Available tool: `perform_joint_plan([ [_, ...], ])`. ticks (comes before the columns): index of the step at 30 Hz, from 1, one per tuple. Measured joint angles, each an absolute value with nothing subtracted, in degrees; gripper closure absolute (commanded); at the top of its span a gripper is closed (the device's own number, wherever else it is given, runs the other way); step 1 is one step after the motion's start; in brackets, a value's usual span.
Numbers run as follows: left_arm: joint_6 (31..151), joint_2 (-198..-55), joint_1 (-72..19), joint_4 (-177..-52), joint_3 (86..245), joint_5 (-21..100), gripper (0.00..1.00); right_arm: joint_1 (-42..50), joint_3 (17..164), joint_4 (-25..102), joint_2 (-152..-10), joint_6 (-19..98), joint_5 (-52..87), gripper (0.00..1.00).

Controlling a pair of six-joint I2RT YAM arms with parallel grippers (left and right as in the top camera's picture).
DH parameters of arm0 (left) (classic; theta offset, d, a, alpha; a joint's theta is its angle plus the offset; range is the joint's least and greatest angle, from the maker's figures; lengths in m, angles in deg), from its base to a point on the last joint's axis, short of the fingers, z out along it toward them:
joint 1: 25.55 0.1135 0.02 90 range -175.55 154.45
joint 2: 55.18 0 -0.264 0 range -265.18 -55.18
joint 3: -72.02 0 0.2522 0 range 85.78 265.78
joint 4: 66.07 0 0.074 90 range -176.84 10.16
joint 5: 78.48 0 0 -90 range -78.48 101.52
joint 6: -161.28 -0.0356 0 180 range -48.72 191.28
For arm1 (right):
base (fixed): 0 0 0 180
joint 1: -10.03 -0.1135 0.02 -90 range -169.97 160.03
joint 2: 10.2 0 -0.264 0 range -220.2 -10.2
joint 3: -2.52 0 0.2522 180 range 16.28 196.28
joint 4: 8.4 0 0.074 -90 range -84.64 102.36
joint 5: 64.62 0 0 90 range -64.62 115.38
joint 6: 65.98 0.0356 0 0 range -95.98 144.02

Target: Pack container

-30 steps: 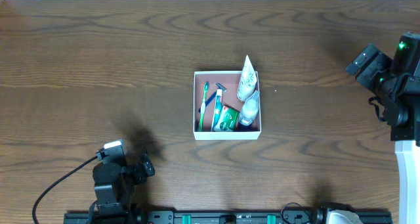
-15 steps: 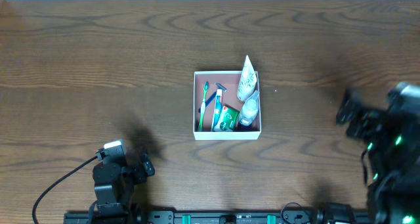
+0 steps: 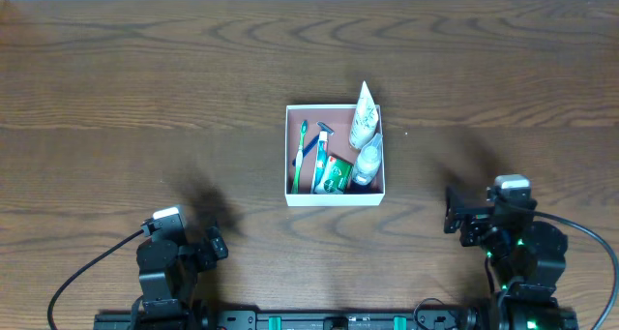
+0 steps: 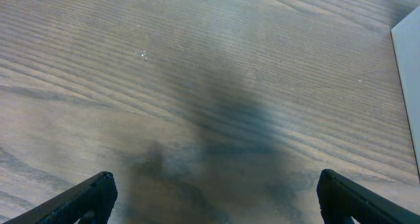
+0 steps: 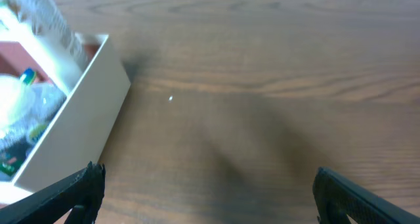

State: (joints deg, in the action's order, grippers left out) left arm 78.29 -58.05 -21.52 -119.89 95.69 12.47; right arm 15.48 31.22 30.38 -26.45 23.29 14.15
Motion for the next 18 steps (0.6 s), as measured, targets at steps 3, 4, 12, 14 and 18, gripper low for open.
perform_joint_plan([
  [3, 78.3, -58.1, -21.5, -119.9, 95.7, 12.5, 0.02, 15.5, 28.8, 29.5, -25.8, 23.3, 13.4, 0.01],
  [4, 78.3, -58.1, -21.5, -119.9, 95.7, 12.5, 0.02, 15.5, 28.3, 29.4, -25.6, 23.3, 13.3, 0.01],
  [12, 78.3, -58.1, -21.5, -119.9, 95.7, 12.5, 0.02, 15.5, 27.9, 29.1, -25.3, 23.1, 12.9, 0.01],
  [14, 78.3, -58.1, -21.5, -119.9, 95.7, 12.5, 0.02, 15.5, 27.9, 29.1, -25.3, 23.1, 13.0, 0.01],
  [18, 78.3, -58.1, -21.5, -119.9, 95.7, 12.5, 0.02, 15.5, 27.9, 29.2, -25.1, 23.1, 13.0, 0.01],
])
